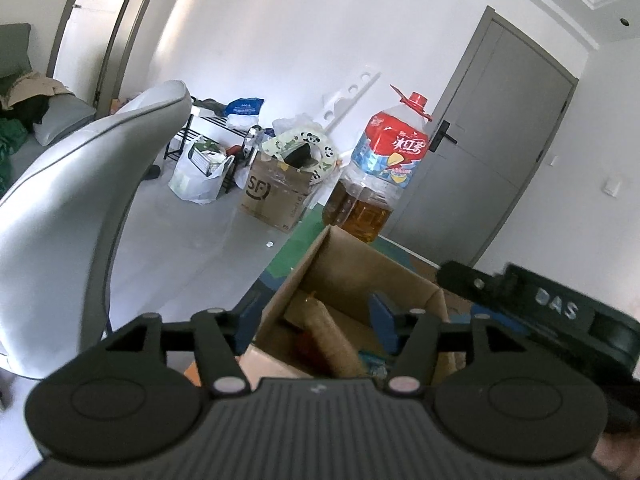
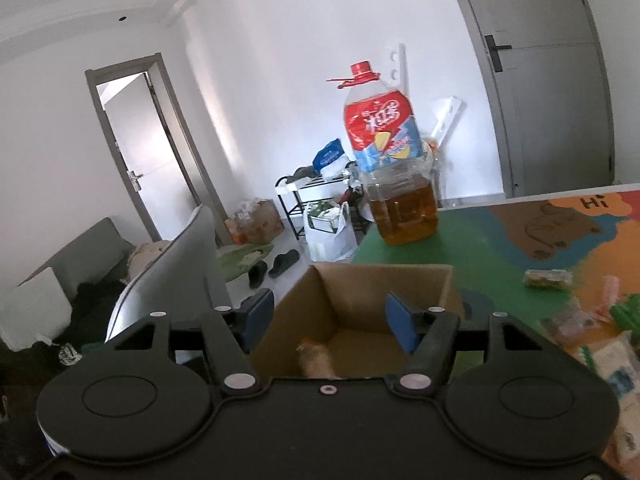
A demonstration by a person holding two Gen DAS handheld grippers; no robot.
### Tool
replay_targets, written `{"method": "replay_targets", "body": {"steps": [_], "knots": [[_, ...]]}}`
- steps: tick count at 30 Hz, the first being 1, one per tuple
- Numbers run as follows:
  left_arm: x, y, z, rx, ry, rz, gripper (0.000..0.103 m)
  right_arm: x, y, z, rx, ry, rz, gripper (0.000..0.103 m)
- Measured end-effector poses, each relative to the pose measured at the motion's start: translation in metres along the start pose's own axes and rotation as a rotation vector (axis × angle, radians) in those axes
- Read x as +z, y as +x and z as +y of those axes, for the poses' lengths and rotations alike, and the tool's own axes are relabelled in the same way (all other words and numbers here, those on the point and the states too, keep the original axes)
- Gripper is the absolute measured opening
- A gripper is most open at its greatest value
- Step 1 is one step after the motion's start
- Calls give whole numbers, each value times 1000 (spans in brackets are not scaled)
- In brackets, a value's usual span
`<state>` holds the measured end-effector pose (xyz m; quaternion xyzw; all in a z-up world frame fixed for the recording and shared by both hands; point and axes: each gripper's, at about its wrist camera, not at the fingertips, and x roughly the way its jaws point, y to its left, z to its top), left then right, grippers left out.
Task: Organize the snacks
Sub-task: 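Open both tools over the box and move them back to the table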
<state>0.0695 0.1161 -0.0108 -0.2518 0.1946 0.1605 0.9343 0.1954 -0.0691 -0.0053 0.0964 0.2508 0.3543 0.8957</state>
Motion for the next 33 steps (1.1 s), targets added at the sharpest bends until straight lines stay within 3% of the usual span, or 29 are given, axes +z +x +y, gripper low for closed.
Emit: {"method": "replay_targets", "body": {"steps": [5, 17, 25, 33], "knots": [[-1, -2, -9, -6, 7, -1, 74, -1, -18, -15, -31, 8, 0, 72], [-12, -13, -41, -29, 76, 4, 89, -2, -59, -49, -85, 24, -26, 87], [-24, -10, -61, -77, 112, 30, 91, 5, -92, -90, -193, 70, -54, 93], [-38, -12, -88, -120, 173, 52, 91, -10, -113, -117, -236, 94, -47, 95]]}}
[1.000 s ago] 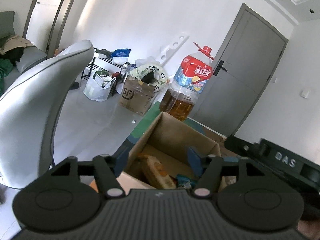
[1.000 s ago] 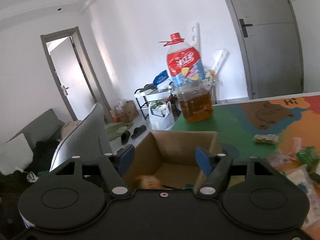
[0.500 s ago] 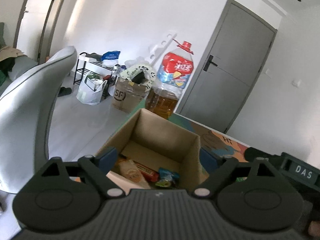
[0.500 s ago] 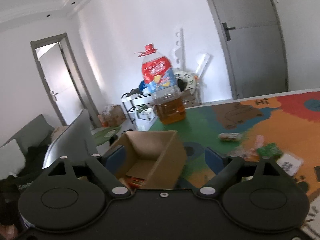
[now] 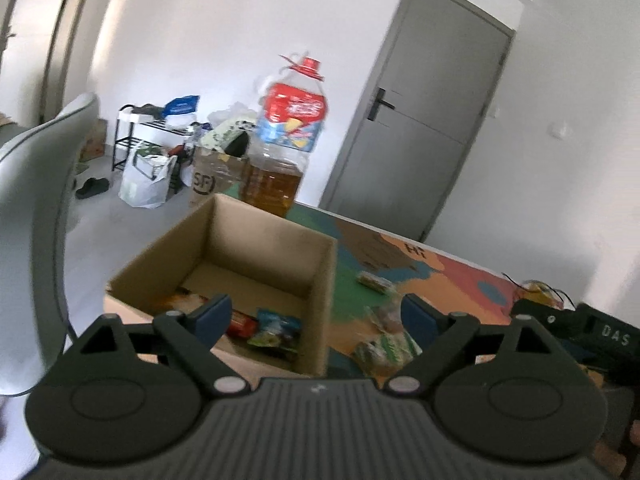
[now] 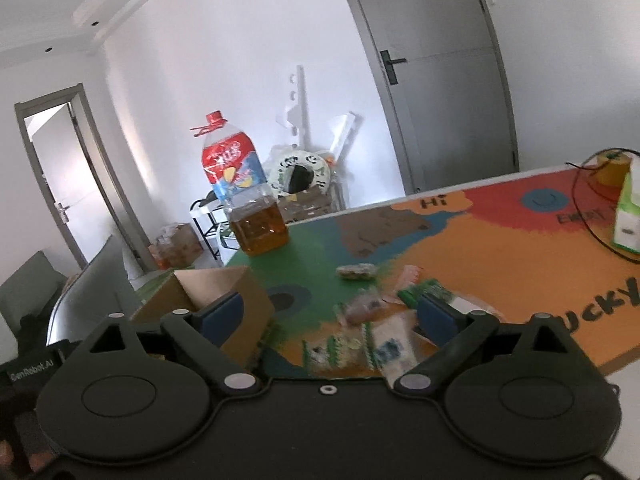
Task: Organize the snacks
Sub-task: 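Open both tools over the box and move them back to the table, then reach the left tool toward the blue packet while the right tool approaches the white long packet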
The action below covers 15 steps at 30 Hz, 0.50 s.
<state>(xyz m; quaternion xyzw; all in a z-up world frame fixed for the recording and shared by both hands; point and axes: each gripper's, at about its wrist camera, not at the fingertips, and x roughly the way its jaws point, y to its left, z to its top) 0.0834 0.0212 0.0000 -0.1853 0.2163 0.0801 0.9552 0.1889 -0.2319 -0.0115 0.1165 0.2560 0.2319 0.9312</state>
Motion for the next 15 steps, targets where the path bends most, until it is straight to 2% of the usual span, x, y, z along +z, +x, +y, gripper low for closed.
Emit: {"method": "replay_targets", "body": {"steps": [8, 15], "knots": [[-18, 4, -33, -61, 57, 37, 91, -7, -13, -29, -41, 20, 6, 96], [-32, 11, -49, -81, 92, 66, 91, -18, -19, -51, -65, 38, 24, 96]]}}
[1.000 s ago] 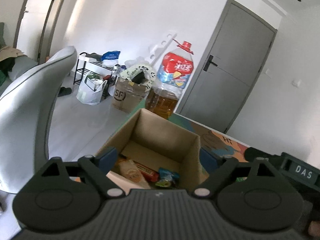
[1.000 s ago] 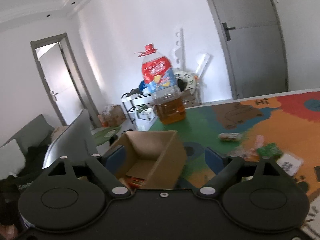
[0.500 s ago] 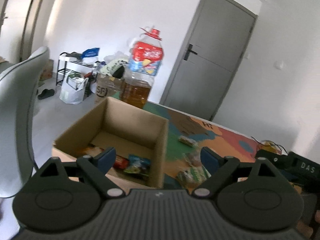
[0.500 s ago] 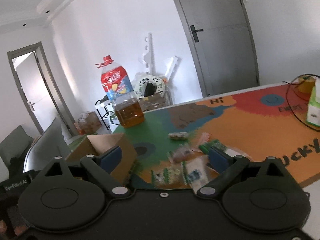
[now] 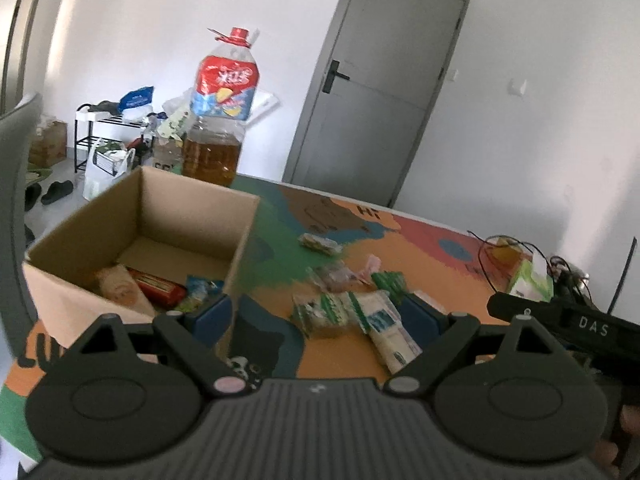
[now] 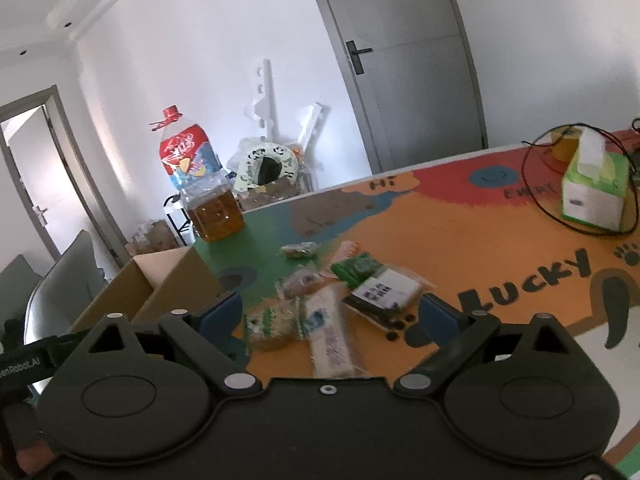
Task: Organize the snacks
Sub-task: 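Reach the left tool toward the blue packet while the right tool approaches the white long packet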
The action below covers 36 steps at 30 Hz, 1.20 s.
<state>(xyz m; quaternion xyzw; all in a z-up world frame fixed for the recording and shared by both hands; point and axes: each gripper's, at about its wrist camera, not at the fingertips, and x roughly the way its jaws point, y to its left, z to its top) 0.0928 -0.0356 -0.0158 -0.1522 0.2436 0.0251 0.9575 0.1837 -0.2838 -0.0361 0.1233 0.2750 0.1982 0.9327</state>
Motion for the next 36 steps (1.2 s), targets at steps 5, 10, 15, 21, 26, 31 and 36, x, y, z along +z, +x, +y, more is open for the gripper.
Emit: {"method": "replay_targets", "body": {"steps": [5, 10, 15, 21, 26, 31, 36], "knots": [[-10, 12, -11, -24, 25, 36, 91, -7, 3, -9, -2, 11, 14, 96], [-21, 27, -21, -59, 47, 70, 91, -12, 5, -16, 3, 22, 20, 96], [-33, 46, -31, -75, 55, 119, 90, -18, 6, -26, 1, 32, 34, 96], [-45, 63, -40, -69, 54, 145, 90, -26, 8, -42, -5, 62, 48, 96], [-55, 75, -49, -58, 61, 163, 90, -30, 13, -54, 0, 98, 62, 96], [-65, 83, -56, -45, 73, 177, 89, -34, 16, -57, 7, 96, 67, 96], [-71, 87, -60, -46, 84, 174, 84, -38, 20, -56, 13, 87, 78, 96]]}}
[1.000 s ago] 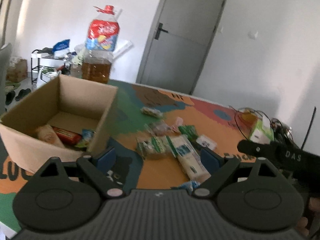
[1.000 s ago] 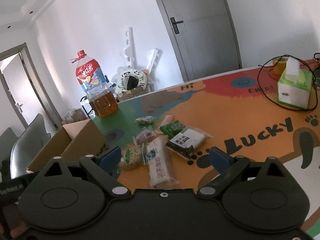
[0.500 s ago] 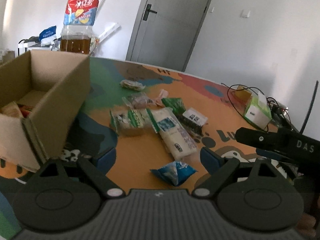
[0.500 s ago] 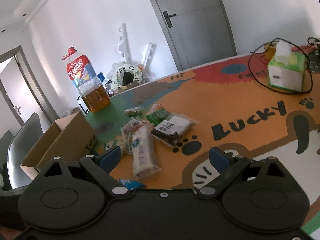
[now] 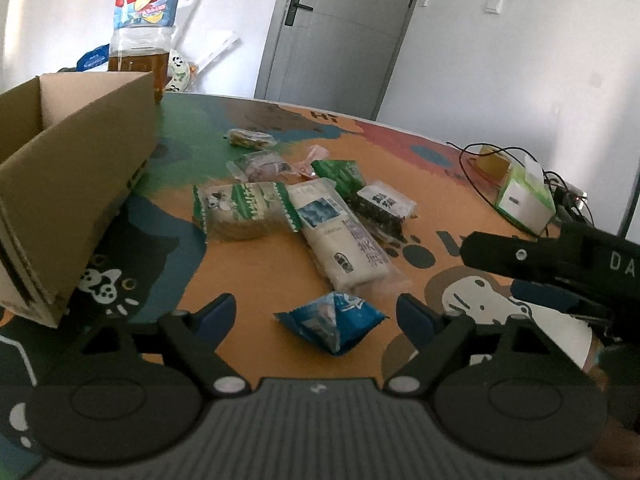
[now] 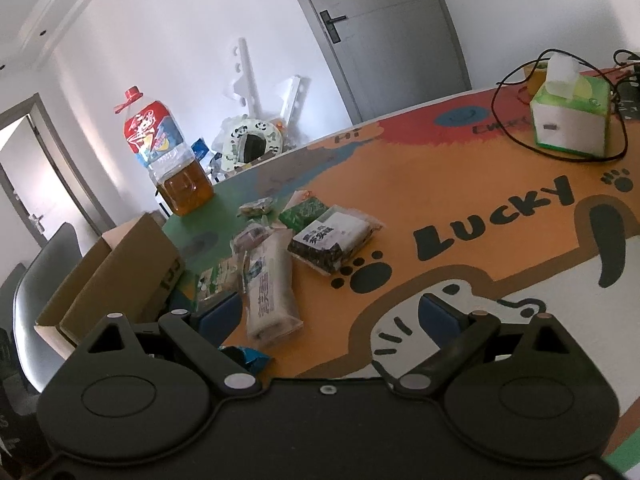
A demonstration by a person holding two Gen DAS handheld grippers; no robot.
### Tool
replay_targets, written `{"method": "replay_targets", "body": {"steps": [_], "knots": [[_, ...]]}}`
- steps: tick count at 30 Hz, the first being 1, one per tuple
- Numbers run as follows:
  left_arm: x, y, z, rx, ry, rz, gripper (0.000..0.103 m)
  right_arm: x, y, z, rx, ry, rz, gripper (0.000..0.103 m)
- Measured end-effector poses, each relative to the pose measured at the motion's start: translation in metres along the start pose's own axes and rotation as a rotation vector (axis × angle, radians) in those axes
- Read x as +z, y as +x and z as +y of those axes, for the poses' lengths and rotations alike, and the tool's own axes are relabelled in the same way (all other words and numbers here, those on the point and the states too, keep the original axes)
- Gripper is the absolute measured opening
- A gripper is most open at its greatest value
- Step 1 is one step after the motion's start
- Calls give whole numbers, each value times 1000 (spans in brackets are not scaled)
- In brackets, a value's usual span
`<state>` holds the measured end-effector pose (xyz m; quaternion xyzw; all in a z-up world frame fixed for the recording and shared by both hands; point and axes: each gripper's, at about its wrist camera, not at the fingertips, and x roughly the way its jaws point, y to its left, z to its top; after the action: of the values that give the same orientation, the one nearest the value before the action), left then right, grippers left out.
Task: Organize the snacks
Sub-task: 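Reach the left tool toward the blue packet while the right tool approaches the white long packet, then grasp the blue packet with the left tool while the right tool grasps the white cake packet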
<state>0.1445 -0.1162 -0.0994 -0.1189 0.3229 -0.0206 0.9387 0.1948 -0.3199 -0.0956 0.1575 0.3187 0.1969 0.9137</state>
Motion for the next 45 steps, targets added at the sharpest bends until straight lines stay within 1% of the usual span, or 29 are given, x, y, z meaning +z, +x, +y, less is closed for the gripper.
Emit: {"method": "replay_targets", "body": {"steps": [2, 6, 7, 8, 9, 12, 14, 18, 20, 23, 26, 30, 32, 36, 42, 44, 45], "knots": [[-1, 2, 0, -6, -1, -3, 81, -1, 2, 1, 6, -2, 4, 96], [-4, 6, 5, -14, -29, -22, 79, -2, 8, 7, 15, -14, 13, 95], [-4, 7, 5, -22, -31, -22, 73, -3, 9, 9, 18, -16, 15, 95], [-5, 8, 5, -27, -32, -19, 65, -3, 10, 10, 21, -20, 16, 95], [-6, 10, 5, -28, -34, -12, 62, -3, 11, 12, 23, -23, 17, 95], [-8, 9, 3, -21, -10, -26, 56, -4, 14, 15, 21, -31, 22, 95], [-9, 8, 4, -27, -15, -25, 52, -4, 16, 18, 23, -35, 25, 95], [-8, 2, 10, -40, -18, -34, 46, -7, 23, 24, 19, -60, 34, 95], [-7, 0, 11, -40, -15, -38, 41, -8, 26, 29, 19, -80, 36, 95], [-5, -5, 18, -36, -24, -45, 37, -7, 32, 37, 25, -108, 38, 95], [-4, -9, 24, -54, -39, -45, 34, -5, 37, 45, 31, -131, 36, 95], [-3, -15, 35, -62, -69, -39, 32, -4, 46, 55, 34, -153, 44, 91], [-2, -18, 41, -49, -83, -41, 32, -4, 51, 58, 32, -156, 48, 91], [0, -24, 52, -26, -104, -55, 32, -4, 61, 63, 30, -158, 67, 83], [3, -25, 64, 3, -127, -61, 32, -12, 69, 73, 28, -197, 88, 72], [5, -26, 65, 6, -126, -65, 32, -13, 71, 74, 12, -212, 85, 64], [6, -27, 65, 7, -126, -67, 32, -13, 72, 74, 7, -215, 87, 58]]}}
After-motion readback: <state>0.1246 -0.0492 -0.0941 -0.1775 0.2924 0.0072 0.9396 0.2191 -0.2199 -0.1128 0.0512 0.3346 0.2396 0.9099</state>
